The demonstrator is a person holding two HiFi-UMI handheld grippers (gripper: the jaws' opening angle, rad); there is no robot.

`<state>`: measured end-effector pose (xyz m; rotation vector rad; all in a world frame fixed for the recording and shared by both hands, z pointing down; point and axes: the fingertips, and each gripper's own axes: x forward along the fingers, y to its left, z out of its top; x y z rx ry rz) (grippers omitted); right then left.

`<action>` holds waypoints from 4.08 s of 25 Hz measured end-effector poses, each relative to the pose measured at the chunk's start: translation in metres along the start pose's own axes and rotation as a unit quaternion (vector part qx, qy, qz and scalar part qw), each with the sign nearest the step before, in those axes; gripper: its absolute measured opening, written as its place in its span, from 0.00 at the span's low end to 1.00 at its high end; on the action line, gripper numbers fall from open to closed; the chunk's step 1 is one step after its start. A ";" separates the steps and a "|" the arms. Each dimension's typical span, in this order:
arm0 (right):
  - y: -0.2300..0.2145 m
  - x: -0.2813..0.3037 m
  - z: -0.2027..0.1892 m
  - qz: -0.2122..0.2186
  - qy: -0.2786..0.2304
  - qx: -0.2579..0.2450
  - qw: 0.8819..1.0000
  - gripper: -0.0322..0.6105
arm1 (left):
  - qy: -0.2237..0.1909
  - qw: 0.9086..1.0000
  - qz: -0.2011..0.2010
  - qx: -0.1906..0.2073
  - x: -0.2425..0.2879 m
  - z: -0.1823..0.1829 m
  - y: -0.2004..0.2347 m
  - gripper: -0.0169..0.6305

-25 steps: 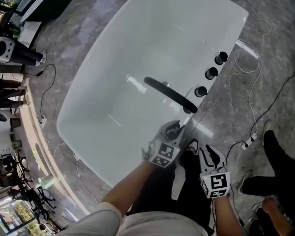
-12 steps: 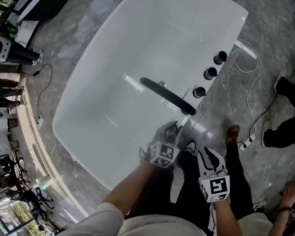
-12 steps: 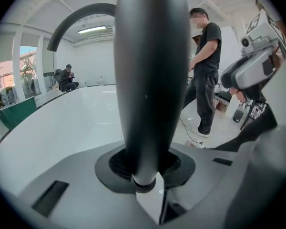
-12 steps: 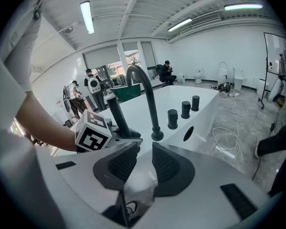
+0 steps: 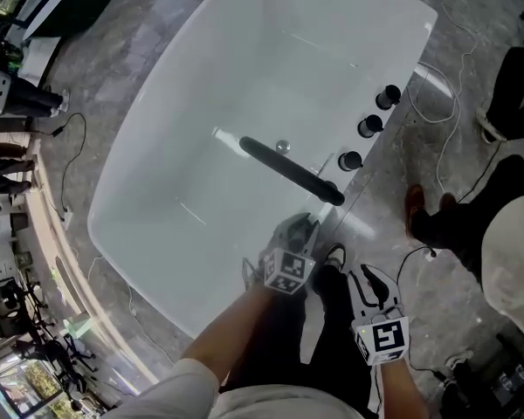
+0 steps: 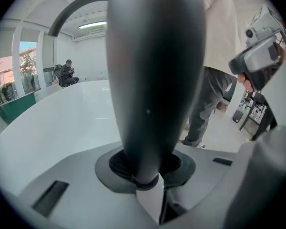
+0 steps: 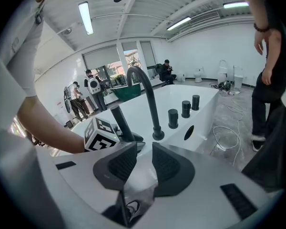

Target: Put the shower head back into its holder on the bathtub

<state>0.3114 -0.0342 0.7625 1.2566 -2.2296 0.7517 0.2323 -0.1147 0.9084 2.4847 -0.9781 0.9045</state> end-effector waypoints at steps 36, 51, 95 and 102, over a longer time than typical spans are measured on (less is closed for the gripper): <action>0.076 -0.021 0.054 0.024 -0.011 0.040 0.999 0.22 | -0.010 0.999 -0.016 -0.039 -0.132 0.032 -0.013 0.27; 0.154 -0.087 0.181 0.023 -0.126 -0.008 0.992 0.17 | -0.146 0.985 -0.043 -0.082 -0.314 0.211 -0.024 0.05; 0.147 -0.176 0.263 0.031 -0.210 -0.089 0.973 0.07 | -0.218 0.972 0.040 -0.075 -0.366 0.321 -0.068 0.04; 0.139 -0.178 0.261 0.041 -0.207 -0.092 0.973 0.07 | -0.217 0.972 0.046 -0.075 -0.360 0.326 -0.075 0.04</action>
